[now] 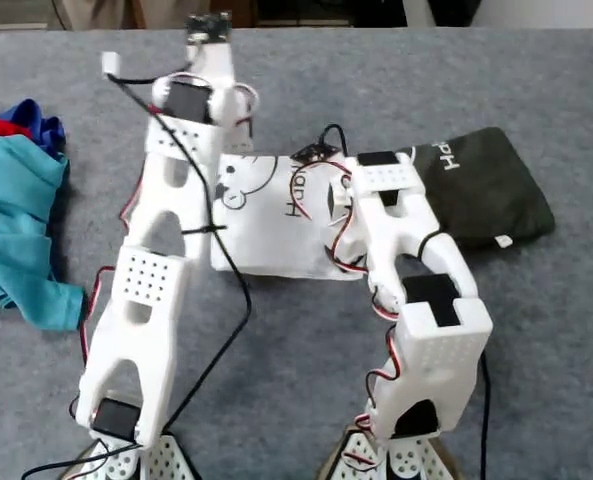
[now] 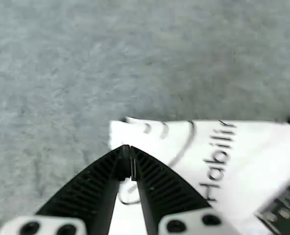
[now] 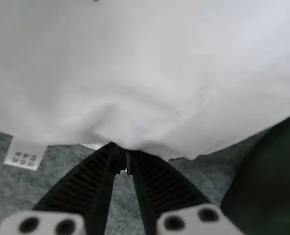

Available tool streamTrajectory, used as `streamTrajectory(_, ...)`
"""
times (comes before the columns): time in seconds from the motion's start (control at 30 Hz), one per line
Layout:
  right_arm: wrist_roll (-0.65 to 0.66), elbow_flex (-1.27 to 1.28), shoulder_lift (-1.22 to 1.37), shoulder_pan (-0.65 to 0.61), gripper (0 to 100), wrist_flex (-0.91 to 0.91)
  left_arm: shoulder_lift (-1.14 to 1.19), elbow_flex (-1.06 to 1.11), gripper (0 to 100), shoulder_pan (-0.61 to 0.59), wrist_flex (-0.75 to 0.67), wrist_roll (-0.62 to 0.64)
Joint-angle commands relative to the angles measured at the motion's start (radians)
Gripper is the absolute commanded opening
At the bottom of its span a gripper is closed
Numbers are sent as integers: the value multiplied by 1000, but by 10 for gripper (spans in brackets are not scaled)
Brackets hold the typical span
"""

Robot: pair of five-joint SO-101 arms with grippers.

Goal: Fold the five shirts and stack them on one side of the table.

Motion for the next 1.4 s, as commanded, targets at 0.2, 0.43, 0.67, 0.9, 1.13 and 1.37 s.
streamTrajectory(0.2,-17,-8,15,12,2,-38,94,233,19,-37,-210,11)
streamTrajectory(0.43,-11,-5,8,16,2,-38,173,218,19,-186,-368,149)
streamTrajectory(0.67,-9,-25,-31,1,2,0,165,206,19,-167,-359,152)
streamTrajectory(0.9,35,-259,-271,1,2,244,53,-89,19,-135,-83,-14)
streamTrajectory(1.13,31,-631,-265,1,2,364,-150,104,19,-126,23,-107)
streamTrajectory(1.37,37,-957,97,-4,2,310,-582,738,19,-74,23,-115)
